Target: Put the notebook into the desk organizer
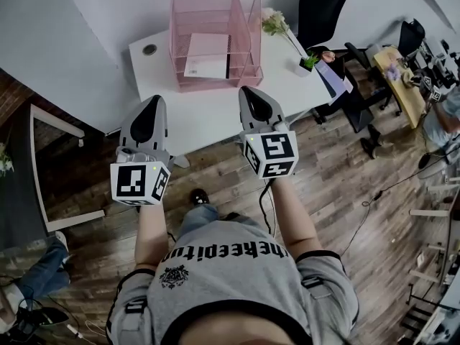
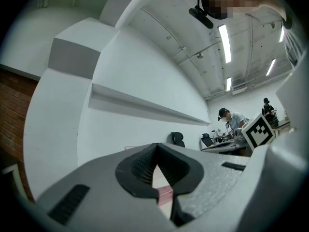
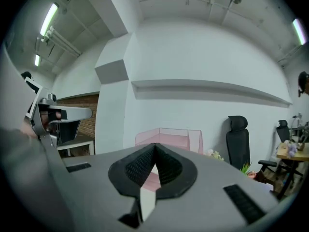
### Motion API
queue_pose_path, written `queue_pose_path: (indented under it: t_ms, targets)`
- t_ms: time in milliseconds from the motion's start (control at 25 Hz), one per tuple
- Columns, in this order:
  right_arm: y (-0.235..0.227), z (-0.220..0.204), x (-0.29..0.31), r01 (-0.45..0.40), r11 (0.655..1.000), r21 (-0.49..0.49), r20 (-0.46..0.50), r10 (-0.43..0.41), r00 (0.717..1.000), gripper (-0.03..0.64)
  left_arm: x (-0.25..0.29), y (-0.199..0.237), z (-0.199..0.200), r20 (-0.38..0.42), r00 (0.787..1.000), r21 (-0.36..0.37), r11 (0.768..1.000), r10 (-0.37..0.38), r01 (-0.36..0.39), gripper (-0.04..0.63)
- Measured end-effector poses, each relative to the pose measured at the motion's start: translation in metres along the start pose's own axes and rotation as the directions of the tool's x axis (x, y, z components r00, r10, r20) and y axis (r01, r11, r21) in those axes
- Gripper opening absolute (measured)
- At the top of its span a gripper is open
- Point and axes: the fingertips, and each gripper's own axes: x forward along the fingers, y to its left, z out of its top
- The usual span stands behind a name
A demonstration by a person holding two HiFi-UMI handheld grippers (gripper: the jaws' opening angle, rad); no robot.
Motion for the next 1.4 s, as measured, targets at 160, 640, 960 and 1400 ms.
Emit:
queue_pose_path:
  t_ms: [160, 640, 960, 1400]
  targets:
    - [-0.001, 0.015, -0.02, -0.001, 1.0, -0.001, 0.041, 0.001, 0.999, 0.002, -0.007, -0.012, 0.006, 0.01, 1.0, -0.001, 1.0, 0.002, -0.002, 0.003]
    - [0.0, 0.053, -0.087, 0.021, 1.0, 0.017, 0.176, -0.024, 0.984, 0.002, -0.034, -0.045, 0.025, 0.046, 0.999, 0.006, 1.0, 0.008, -0.008, 0.003]
    - [-0.003, 0.061, -0.124, 0.045, 0.999, 0.015, 0.227, -0.048, 0.973, 0.0, -0.053, -0.06, 0.032, 0.058, 0.998, 0.008, 1.0, 0.017, -0.017, 0.003]
    - [-0.006, 0.066, -0.156, 0.072, 0.997, 0.028, 0.224, -0.077, 0.971, 0.0, -0.075, -0.077, 0.043, 0.072, 0.997, 0.017, 1.0, 0.018, -0.019, 0.003]
